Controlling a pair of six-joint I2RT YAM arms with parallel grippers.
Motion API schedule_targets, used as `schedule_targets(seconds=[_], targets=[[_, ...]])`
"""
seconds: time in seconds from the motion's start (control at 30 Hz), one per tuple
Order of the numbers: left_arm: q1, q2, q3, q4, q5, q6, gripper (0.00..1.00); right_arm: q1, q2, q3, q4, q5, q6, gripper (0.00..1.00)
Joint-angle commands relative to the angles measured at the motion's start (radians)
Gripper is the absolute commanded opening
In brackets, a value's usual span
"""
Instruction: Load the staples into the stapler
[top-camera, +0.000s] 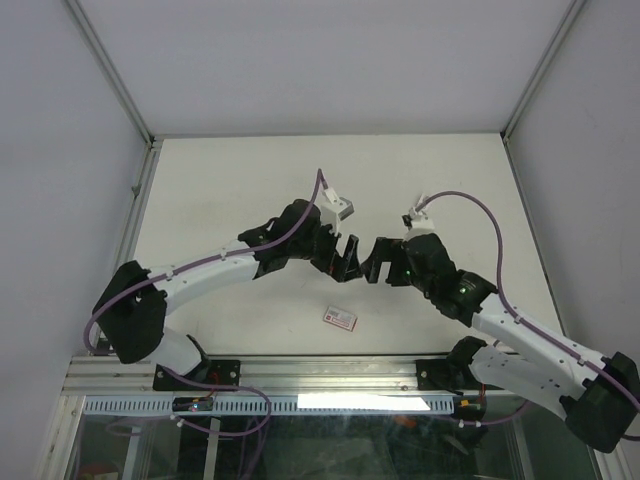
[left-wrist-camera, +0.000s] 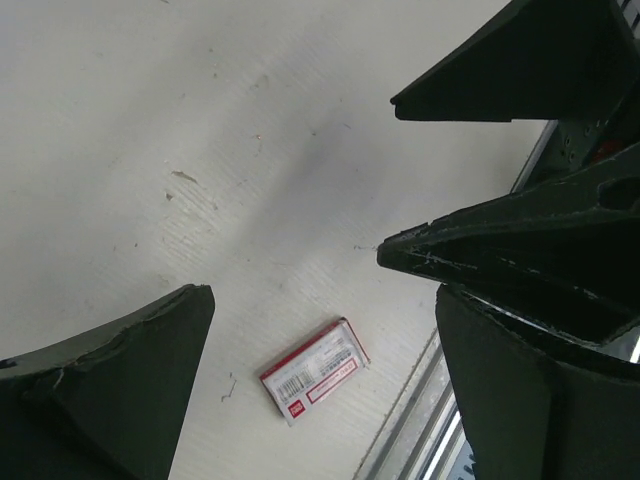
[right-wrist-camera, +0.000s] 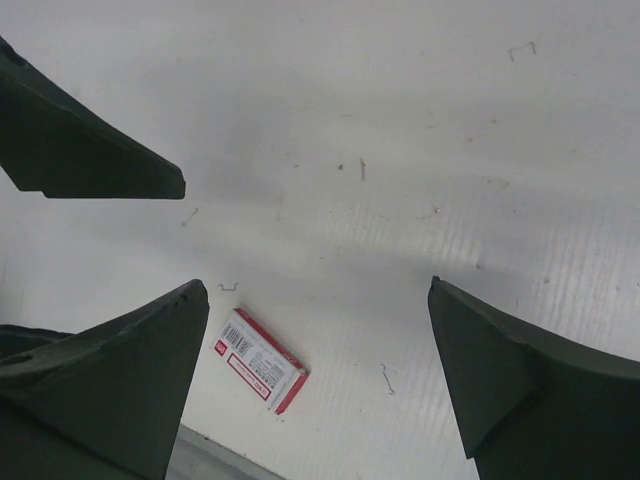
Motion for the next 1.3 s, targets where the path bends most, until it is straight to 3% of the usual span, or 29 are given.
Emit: schedule_targets(seconds=[0.0, 0.17, 0.4, 0.6, 0.97, 1.27], targets=[[0.009, 0.106, 0.075, 0.080, 0.165, 0.058, 0.99, -0.002, 0.049, 0.098, 0.052, -0.006, 0.006, 0.96], [0.008, 0.054, 0.025, 0.003, 0.198, 0.145, 0.99, -0.002, 0.035, 0.097, 0.073, -0.049, 0.003, 0.96], [-0.026, -0.102, -0.123, -0.051, 0.047, 0.261, 0.99, -0.002, -0.053, 0.016, 0.066, -0.064, -0.003, 0.97], [-0.092, -0.081, -0.144, -0.077, -0.024, 0.394, 0.99, -0.002, -0.062, 0.041, -0.002, -0.098, -0.075, 0.97], [-0.121, 0.028, -0.160, 0.022, 0.132, 0.441, 0.94, -0.002, -0.144, 0.027, -0.024, -0.152, -0.088, 0.97], [-0.166, 0.069, -0.180, 0.102, 0.115, 0.437, 0.95, -0.002, -0.226, 0.000, -0.104, 0.019, -0.007, 0.96]])
